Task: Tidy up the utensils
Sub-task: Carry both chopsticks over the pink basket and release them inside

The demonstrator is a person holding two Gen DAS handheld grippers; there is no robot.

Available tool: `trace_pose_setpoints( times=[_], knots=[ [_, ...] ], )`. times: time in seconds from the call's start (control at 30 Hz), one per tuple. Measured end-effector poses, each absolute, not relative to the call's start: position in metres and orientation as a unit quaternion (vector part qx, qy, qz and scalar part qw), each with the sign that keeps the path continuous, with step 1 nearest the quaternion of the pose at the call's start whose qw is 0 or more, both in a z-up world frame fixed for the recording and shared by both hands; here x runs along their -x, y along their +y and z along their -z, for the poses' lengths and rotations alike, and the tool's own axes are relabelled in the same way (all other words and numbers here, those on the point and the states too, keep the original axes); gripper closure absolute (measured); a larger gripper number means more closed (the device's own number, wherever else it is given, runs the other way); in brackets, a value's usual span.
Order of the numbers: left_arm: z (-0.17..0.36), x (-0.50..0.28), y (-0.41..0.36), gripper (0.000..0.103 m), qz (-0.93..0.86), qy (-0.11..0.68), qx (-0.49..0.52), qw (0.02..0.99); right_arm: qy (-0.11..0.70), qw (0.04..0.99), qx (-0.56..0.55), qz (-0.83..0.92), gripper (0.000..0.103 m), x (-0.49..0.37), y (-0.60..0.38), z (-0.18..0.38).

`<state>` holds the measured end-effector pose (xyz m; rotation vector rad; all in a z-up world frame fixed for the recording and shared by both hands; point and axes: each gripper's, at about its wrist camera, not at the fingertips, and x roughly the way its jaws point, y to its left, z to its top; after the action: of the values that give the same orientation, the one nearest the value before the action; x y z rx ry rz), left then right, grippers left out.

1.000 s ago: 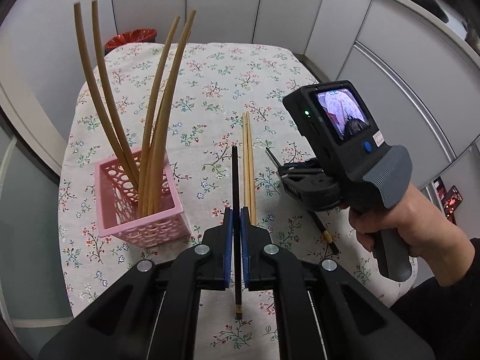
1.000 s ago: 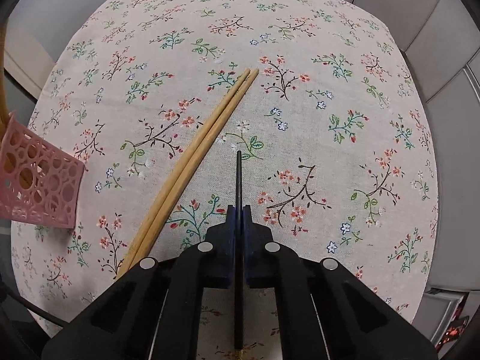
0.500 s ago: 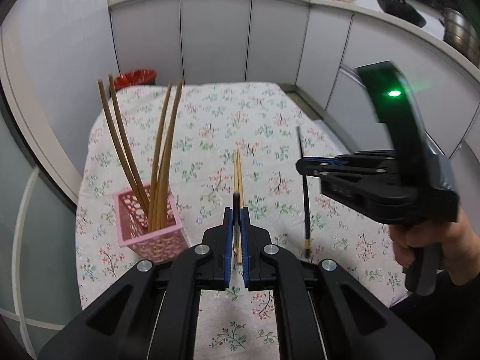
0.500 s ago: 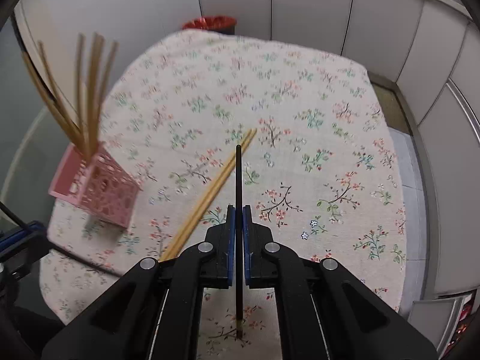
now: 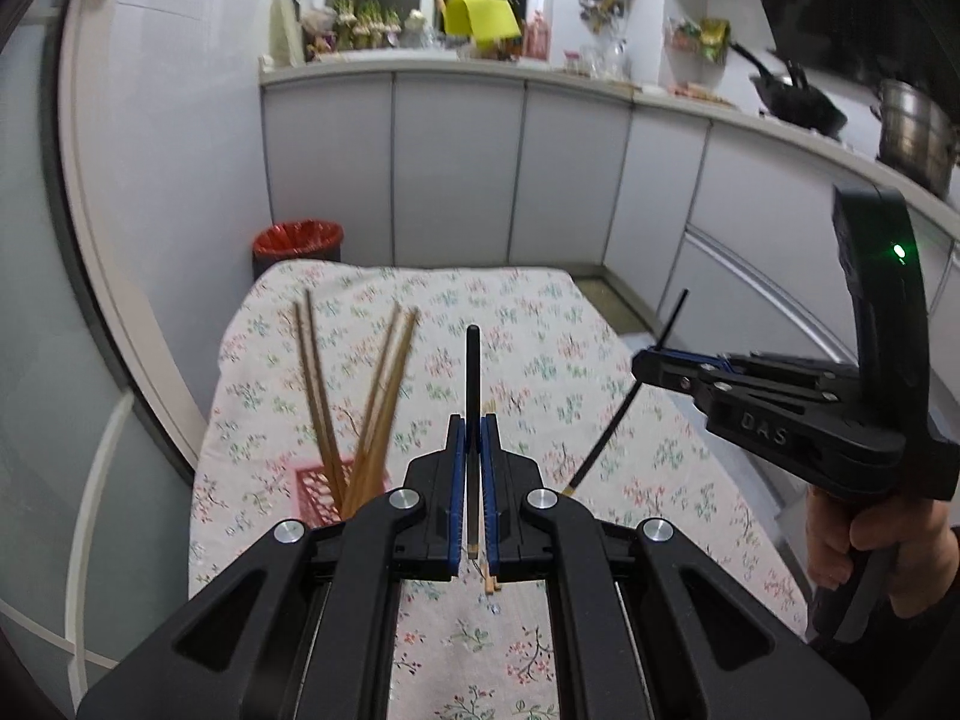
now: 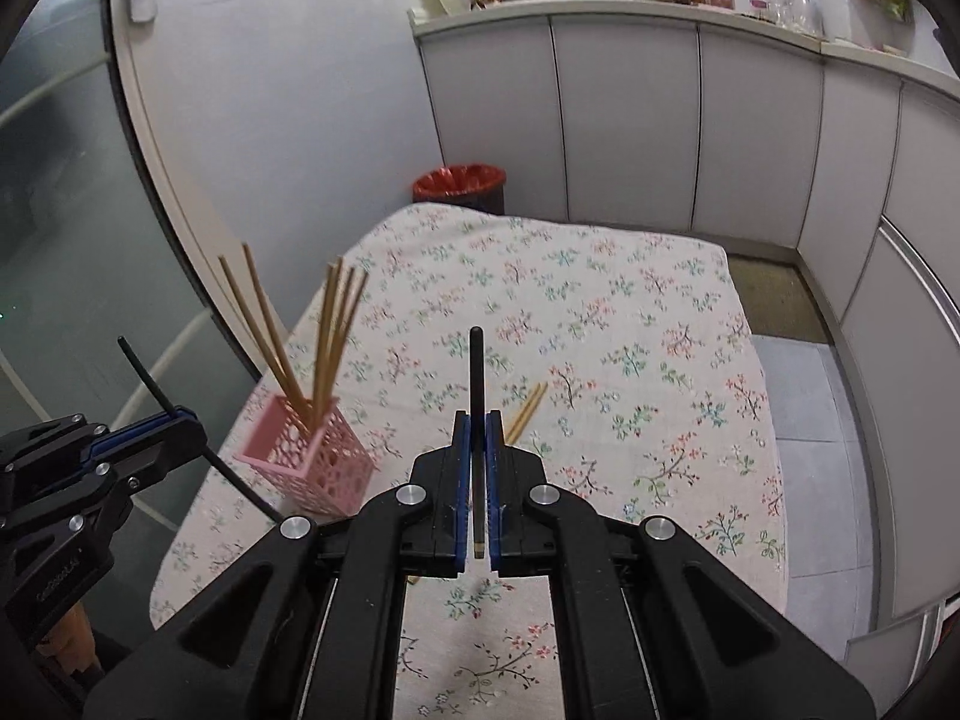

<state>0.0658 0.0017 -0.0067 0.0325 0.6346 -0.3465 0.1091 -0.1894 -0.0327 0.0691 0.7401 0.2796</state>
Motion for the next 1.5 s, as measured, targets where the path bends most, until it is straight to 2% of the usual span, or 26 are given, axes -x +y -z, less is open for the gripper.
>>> trace_pose_setpoints(
  times=[0.3,0.63,1.03,1.4,1.5],
  knots=[
    [-0.016,-0.068,0.031,0.098,0.119,0.264,0.002,0.957,0.319,0.930,-0.053,-0.174,0.099,-0.094,-0.172,-0.001],
    [-0.009,-0.090,0.040,0.098,0.081,0.267,0.001,0.960,0.296,0.928,-0.077,-0.212,0.099,-0.097,-0.144,-0.015],
    [0.030,-0.127,0.058,0.098,0.051,0.324,0.004,0.945,0.318,0.911,-0.105,-0.239,0.099,-0.131,-0.115,0.011],
    [0.050,-0.144,0.057,0.098,0.055,0.345,-0.003,0.937,0.361,0.899,-0.101,-0.227,0.099,-0.149,-0.108,0.040],
    [0.053,-0.145,0.056,0.094,0.051,0.343,-0.004,0.938,0.366,0.897,-0.103,-0.224,0.097,-0.152,-0.109,0.042]
  ],
)
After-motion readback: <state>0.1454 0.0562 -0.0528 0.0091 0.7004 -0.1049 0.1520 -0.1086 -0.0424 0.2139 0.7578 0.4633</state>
